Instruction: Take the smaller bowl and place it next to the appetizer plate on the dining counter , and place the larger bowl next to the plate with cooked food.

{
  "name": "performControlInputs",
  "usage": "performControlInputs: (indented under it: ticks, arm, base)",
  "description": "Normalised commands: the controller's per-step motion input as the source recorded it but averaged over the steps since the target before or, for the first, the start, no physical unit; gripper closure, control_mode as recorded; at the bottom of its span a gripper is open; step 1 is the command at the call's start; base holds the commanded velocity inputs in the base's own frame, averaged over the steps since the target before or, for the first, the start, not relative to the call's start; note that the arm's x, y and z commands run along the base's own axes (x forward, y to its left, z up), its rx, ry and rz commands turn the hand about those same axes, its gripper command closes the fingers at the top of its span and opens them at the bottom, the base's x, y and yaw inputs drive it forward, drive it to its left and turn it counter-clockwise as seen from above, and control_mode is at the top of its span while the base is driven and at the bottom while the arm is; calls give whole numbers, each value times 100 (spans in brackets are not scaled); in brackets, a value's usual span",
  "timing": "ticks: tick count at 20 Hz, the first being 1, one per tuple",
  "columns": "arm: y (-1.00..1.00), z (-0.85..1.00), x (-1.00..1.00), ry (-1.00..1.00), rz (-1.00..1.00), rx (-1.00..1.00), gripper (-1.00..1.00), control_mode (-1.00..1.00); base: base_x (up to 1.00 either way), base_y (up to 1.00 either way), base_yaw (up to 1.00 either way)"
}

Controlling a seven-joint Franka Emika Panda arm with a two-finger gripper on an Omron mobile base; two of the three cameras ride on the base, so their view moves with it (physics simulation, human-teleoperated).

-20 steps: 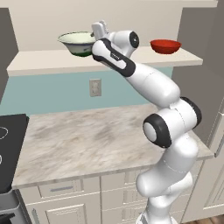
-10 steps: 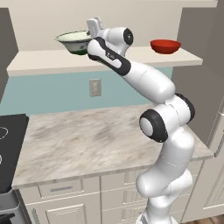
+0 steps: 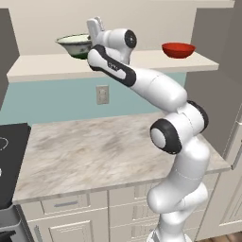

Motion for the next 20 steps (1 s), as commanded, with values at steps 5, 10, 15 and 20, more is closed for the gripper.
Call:
performControlInputs:
  ticks: [5, 10, 15, 20]
  arm:
    - [-38, -35, -50, 0, 0, 0, 100, -100]
    - [-68, -10, -89, -6, -7, 1, 100, -100]
    - [-58, 19, -100, -6, -13, 11, 100, -100]
    - [-40, 43, -100, 0, -10, 15, 100, -100]
  base:
    - [0, 0, 0]
    - [0, 0, 0]
    - [0, 0, 0]
    - [0, 0, 0]
